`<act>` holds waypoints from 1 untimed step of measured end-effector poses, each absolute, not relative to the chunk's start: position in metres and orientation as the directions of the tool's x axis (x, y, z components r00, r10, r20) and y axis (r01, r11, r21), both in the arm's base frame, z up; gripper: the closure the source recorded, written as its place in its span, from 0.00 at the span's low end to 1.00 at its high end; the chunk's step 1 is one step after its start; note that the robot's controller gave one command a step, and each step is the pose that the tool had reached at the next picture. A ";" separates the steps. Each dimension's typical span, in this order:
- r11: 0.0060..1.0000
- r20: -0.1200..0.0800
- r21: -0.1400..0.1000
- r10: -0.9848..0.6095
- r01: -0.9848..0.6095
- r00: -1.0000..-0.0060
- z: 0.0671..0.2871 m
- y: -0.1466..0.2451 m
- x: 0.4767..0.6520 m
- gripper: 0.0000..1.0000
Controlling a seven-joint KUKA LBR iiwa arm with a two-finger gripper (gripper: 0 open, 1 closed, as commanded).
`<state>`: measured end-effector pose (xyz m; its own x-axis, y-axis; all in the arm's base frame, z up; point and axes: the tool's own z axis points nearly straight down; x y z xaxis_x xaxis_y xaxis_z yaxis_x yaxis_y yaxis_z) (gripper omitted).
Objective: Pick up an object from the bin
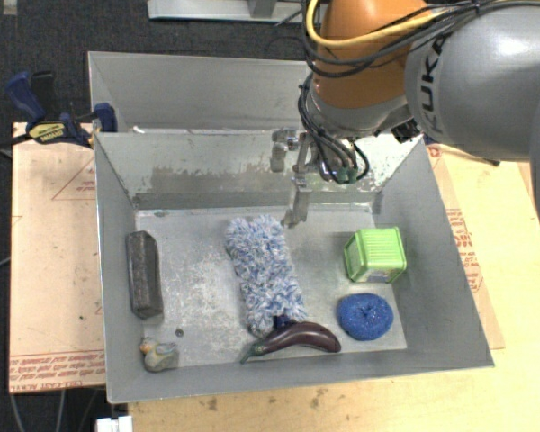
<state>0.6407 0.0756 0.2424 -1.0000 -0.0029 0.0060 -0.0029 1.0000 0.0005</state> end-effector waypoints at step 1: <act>1.000 -0.002 0.001 -0.002 -0.002 -1.000 0.248 0.075 0.642 0.00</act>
Offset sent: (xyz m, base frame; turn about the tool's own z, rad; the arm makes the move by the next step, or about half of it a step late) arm -0.0711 0.0400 -0.0347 -0.0825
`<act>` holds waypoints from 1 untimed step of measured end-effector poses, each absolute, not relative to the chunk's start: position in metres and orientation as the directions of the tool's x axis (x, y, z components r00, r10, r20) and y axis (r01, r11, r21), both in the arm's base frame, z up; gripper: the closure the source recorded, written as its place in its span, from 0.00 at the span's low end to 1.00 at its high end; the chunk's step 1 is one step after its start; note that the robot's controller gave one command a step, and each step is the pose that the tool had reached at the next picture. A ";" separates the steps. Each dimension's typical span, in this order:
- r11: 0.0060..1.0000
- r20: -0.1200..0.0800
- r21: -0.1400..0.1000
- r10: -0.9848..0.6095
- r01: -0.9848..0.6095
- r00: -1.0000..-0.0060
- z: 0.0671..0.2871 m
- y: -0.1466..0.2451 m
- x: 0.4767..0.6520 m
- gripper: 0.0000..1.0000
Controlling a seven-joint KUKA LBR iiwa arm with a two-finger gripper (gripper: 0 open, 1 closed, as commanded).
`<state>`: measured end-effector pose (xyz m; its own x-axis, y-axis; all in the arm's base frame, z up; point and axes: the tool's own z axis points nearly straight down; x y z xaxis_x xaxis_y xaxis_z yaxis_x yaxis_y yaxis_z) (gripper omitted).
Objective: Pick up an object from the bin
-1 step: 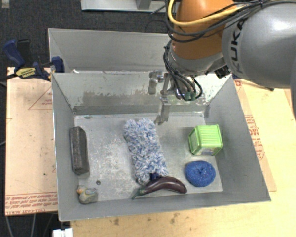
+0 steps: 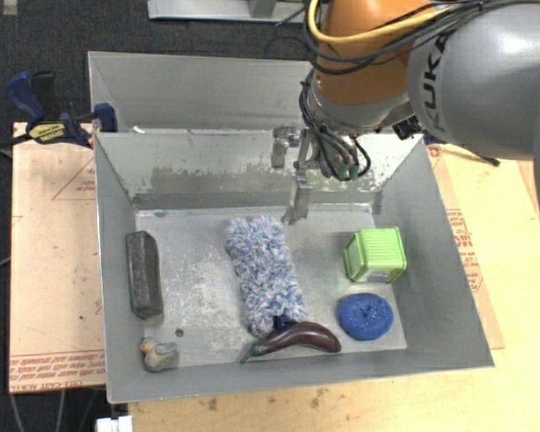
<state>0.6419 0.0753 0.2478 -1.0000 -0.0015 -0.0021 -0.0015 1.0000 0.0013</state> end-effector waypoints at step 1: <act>0.999 -0.006 0.000 -0.047 -0.047 -0.999 0.226 0.096 0.602 0.00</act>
Offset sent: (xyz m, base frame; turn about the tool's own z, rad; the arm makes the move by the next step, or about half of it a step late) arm -0.0306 0.0236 -0.0381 0.1536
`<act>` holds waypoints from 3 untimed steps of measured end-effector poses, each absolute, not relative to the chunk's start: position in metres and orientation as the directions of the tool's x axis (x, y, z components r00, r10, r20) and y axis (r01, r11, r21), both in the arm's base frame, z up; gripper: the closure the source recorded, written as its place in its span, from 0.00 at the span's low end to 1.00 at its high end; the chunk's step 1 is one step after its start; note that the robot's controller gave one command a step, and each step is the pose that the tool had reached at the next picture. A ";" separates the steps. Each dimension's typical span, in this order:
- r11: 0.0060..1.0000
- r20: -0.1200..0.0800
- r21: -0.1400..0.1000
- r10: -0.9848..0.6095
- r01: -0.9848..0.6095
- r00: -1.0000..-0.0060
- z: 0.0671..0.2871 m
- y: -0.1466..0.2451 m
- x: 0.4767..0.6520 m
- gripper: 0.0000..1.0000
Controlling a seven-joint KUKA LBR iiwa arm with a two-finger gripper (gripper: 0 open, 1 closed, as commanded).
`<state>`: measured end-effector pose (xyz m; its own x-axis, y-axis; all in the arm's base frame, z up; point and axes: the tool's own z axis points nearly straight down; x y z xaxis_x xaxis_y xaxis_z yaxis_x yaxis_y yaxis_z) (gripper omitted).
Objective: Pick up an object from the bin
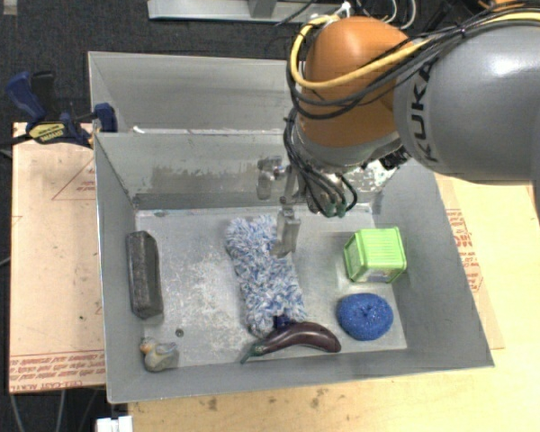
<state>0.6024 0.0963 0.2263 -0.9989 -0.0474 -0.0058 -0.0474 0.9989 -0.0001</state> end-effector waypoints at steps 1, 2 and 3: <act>0.999 0.005 0.003 -0.048 -0.048 -0.999 0.211 0.112 0.566 0.00; 0.998 -0.005 0.001 -0.057 -0.057 -0.998 0.174 0.096 0.591 0.00; 0.976 -0.001 0.001 -0.216 -0.216 -0.976 0.142 0.101 0.598 0.00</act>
Offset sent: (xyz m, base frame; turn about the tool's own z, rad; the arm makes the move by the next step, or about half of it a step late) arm -0.0048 -0.0068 -0.0661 -0.0186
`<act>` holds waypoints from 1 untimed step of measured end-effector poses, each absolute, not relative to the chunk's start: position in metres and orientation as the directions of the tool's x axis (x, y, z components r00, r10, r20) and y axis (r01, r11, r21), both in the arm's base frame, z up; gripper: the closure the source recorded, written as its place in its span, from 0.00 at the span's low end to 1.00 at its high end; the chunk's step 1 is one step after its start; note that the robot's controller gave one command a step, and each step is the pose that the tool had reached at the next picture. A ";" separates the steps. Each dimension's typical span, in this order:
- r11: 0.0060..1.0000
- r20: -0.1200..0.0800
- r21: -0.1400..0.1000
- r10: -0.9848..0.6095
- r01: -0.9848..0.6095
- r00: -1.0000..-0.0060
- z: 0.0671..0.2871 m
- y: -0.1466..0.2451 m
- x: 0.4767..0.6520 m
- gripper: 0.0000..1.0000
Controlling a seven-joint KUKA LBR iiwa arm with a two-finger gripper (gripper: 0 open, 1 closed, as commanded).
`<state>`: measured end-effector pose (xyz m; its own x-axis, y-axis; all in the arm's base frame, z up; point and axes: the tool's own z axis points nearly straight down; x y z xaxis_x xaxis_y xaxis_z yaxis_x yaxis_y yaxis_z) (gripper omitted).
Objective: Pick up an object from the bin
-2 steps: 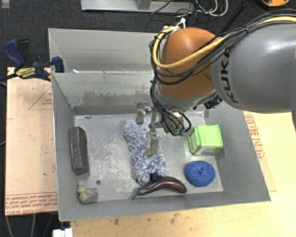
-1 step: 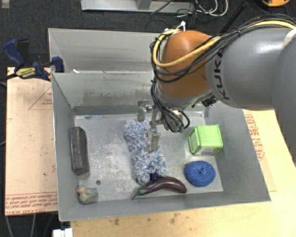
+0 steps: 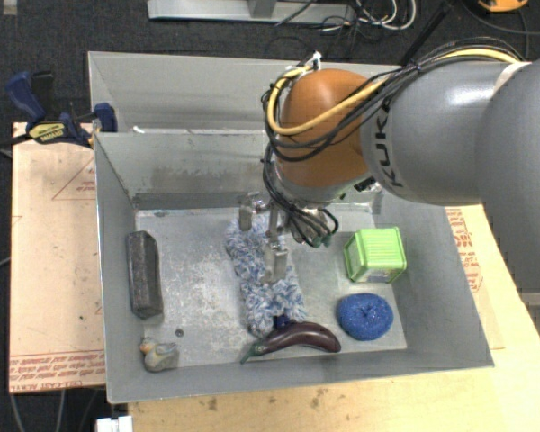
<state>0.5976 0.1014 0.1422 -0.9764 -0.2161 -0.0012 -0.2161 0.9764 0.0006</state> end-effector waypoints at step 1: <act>0.910 0.000 0.002 -0.415 -0.415 -0.910 0.089 0.108 0.606 1.00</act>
Offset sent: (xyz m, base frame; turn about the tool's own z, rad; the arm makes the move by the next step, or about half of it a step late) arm 0.0000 0.0000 0.0000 0.0000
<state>0.6057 0.1079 0.0895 -0.9098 -0.4151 0.0001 -0.4151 0.9098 0.0022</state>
